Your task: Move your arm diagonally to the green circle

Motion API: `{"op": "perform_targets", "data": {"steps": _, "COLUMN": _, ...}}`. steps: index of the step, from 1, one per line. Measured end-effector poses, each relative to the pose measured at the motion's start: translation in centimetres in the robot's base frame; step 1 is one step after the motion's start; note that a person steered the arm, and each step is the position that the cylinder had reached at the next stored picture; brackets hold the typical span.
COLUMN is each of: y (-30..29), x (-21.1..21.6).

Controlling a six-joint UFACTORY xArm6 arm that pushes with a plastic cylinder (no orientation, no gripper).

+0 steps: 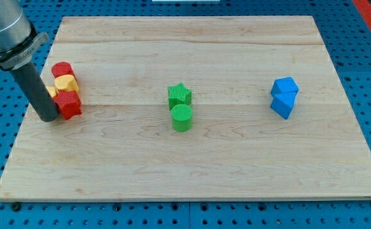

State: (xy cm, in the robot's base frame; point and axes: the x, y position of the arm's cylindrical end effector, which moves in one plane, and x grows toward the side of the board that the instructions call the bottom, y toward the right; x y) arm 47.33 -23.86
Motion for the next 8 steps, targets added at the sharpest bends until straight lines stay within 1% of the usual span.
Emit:
{"op": "perform_targets", "data": {"steps": 1, "y": 0.0, "x": 3.0}}
{"op": "perform_targets", "data": {"steps": 2, "y": 0.1, "x": 3.8}}
{"op": "perform_targets", "data": {"steps": 5, "y": 0.7, "x": 4.1}}
{"op": "perform_targets", "data": {"steps": 8, "y": 0.8, "x": 5.3}}
